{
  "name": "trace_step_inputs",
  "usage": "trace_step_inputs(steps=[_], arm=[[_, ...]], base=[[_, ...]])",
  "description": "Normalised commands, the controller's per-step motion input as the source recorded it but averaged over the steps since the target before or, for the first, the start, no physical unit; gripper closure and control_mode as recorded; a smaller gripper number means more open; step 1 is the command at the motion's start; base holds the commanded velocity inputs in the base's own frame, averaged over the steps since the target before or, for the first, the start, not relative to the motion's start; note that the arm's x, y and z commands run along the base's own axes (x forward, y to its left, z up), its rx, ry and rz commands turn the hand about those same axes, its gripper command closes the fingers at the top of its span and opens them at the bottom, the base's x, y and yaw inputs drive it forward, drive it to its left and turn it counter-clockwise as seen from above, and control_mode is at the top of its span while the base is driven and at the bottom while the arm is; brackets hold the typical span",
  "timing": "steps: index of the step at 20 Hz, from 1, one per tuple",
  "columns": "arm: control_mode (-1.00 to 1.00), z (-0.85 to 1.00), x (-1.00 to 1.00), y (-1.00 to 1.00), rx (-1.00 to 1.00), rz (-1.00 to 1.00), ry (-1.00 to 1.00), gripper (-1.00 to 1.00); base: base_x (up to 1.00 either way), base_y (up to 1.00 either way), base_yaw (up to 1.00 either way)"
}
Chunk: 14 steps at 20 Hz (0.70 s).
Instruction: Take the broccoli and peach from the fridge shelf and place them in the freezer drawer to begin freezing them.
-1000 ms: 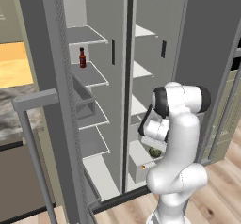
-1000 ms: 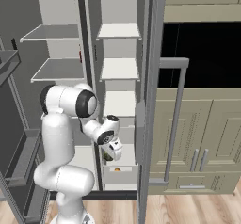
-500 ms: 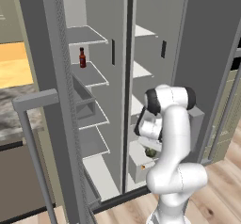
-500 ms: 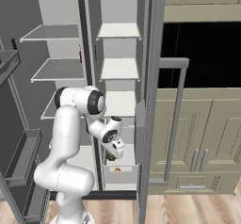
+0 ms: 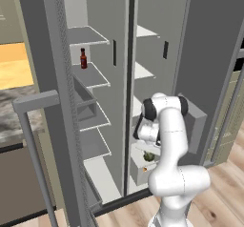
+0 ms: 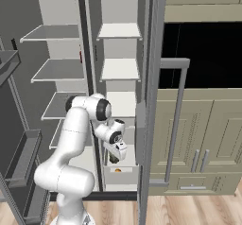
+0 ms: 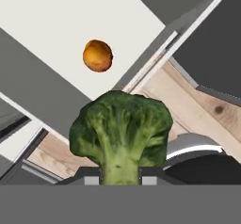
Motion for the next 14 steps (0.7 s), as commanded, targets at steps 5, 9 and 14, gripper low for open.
trace_step_inputs(steps=[5,9,14], arm=[[-1.00,-0.60,0.42,0.00,0.00,0.00,0.09,1.00],[-1.00,-0.66,0.17,0.00,0.00,0.00,0.04,1.00],[-1.00,-0.68,-0.10,0.01,0.00,0.04,0.00,1.00]], base=[[0.00,0.00,0.00],[0.00,0.00,0.00],[0.00,0.00,0.00]])
